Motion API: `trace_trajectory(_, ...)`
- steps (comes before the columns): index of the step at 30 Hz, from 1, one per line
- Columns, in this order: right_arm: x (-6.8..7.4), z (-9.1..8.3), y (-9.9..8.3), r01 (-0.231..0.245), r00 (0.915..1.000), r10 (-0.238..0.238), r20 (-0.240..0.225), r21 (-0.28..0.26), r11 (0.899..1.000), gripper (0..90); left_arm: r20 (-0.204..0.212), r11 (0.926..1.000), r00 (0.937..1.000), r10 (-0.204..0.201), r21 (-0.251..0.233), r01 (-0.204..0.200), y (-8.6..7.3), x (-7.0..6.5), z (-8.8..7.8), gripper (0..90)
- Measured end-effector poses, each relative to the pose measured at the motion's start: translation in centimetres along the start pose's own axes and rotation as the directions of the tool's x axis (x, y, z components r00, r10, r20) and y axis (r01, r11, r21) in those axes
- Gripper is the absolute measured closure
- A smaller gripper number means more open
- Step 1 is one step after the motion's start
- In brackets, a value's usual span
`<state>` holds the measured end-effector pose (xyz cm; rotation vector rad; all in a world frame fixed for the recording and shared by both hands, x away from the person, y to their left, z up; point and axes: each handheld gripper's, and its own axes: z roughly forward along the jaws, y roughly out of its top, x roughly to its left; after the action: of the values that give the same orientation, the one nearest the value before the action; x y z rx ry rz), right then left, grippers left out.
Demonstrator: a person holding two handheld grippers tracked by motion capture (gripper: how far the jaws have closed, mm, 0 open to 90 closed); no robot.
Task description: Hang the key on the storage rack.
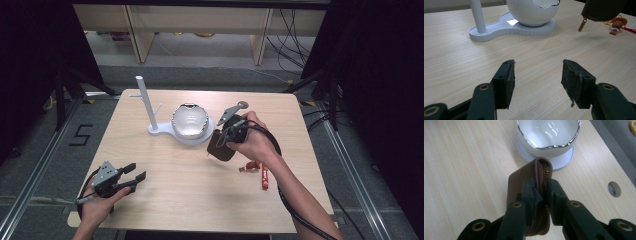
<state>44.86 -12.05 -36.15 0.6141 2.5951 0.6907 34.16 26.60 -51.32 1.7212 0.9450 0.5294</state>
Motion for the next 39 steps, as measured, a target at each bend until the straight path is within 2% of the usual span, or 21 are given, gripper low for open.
trace_trajectory(6, -0.3, 0.0, 1.1, 0.014, 0.9998, -0.014, 0.013, -0.011, 1.0, 78.7, -0.003, 1.0, 1.0, -0.003, -0.004, 0.003, 0.1, 0.0, 0.0, 42.9)
trace_trajectory(7, -0.2, 0.1, 1.3, 0.003, 0.9998, -0.002, 0.02, -0.017, 1.0, 78.9, -0.004, 1.0, 1.0, -0.004, -0.004, 0.004, 0.1, 0.0, -0.1, 42.9)
trace_trajectory(9, -0.4, 0.2, 1.5, 0.016, 0.9995, -0.016, 0.028, -0.011, 1.0, 79.2, -0.008, 1.0, 1.0, -0.003, 0.001, 0.003, 0.1, 0.0, -0.1, 42.9)
trace_trajectory(14, -0.8, 0.3, 2.2, -0.007, 0.9998, 0.008, 0.018, -0.014, 1.0, 79.5, -0.009, 1.0, 1.0, -0.003, 0.0, 0.003, 0.0, 0.1, -0.1, 42.9)
trace_trajectory(15, -1.0, 0.3, 2.4, 0.01, 0.9997, -0.01, 0.024, -0.027, 1.0, 79.6, -0.005, 0.9999, 1.0, -0.007, -0.014, 0.007, -0.1, 0.1, -0.1, 42.9)
trace_trajectory(18, -1.1, 0.3, 2.7, 0.015, 0.9996, -0.014, 0.024, -0.039, 0.999, 79.6, -0.004, 0.9999, 1.0, -0.008, -0.014, 0.008, -0.1, 0.1, -0.1, 43.0)
trace_trajectory(19, -1.2, 0.3, 2.9, -0.006, 0.9996, 0.008, 0.027, -0.045, 0.999, 79.6, -0.006, 0.9999, 0.9999, -0.008, -0.015, 0.008, -0.1, 0.0, -0.1, 42.9)
trace_trajectory(21, -1.4, 0.0, 3.4, 0.014, 0.9993, -0.012, 0.037, -0.059, 0.998, 79.6, -0.004, 0.9999, 1.0, -0.008, -0.01, 0.008, -0.1, 0.1, -0.1, 43.0)
trace_trajectory(23, -1.4, -0.1, 3.6, 0.012, 0.9989, -0.009, 0.046, -0.068, 0.998, 79.6, -0.004, 1.0, 1.0, -0.007, -0.006, 0.007, -0.1, 0.1, -0.1, 43.0)
trace_trajectory(24, -1.3, -0.4, 4.1, -0.026, 0.9984, 0.03, 0.048, -0.086, 0.996, 79.6, -0.004, 0.9999, 1.0, -0.007, -0.007, 0.007, -0.1, 0.1, -0.1, 42.9)
trace_trajectory(25, -1.5, -0.3, 4.2, 0.006, 0.9982, 0.0, 0.06, -0.095, 0.995, 79.6, -0.004, 1.0, 1.0, -0.007, -0.007, 0.007, -0.1, 0.1, 0.0, 42.9)
trace_trajectory(26, -1.6, -0.5, 4.5, 0.008, 0.9988, -0.004, 0.048, -0.094, 0.996, 79.6, -0.003, 1.0, 1.0, -0.006, -0.007, 0.006, -0.1, 0.0, 0.0, 42.9)
trace_trajectory(28, -1.6, -0.4, 5.1, 0.005, 0.9978, 0.004, 0.066, -0.127, 0.992, 79.6, -0.003, 1.0, 1.0, -0.005, -0.005, 0.005, -0.1, 0.0, 0.0, 42.9)
trace_trajectory(31, -1.7, -0.4, 6.0, 0.002, 0.9985, 0.005, 0.055, -0.135, 0.991, 79.6, -0.004, 1.0, 1.0, -0.004, -0.004, 0.004, -0.1, 0.0, 0.0, 43.0)
trace_trajectory(32, -1.7, -0.2, 6.2, 0.001, 0.9975, 0.01, 0.07, -0.154, 0.988, 79.6, -0.002, 1.0, 1.0, -0.006, -0.005, 0.006, -0.1, 0.0, 0.0, 43.0)
trace_trajectory(34, -1.9, -0.1, 6.8, 0.005, 0.9985, 0.003, 0.054, -0.148, 0.989, 79.6, -0.003, 1.0, 1.0, -0.006, -0.007, 0.006, -0.1, 0.0, 0.0, 43.0)
trace_trajectory(35, -1.9, 0.2, 7.0, 0.001, 0.9978, 0.01, 0.066, -0.161, 0.987, 79.6, -0.004, 0.9999, 1.0, -0.007, -0.007, 0.007, -0.1, 0.1, -0.1, 43.0)
trace_trajectory(39, -2.1, 0.7, 7.8, 0.003, 0.9983, 0.007, 0.059, -0.166, 0.986, 79.6, -0.007, 1.0, 1.0, -0.006, -0.004, 0.006, -0.2, 0.2, -0.2, 43.0)
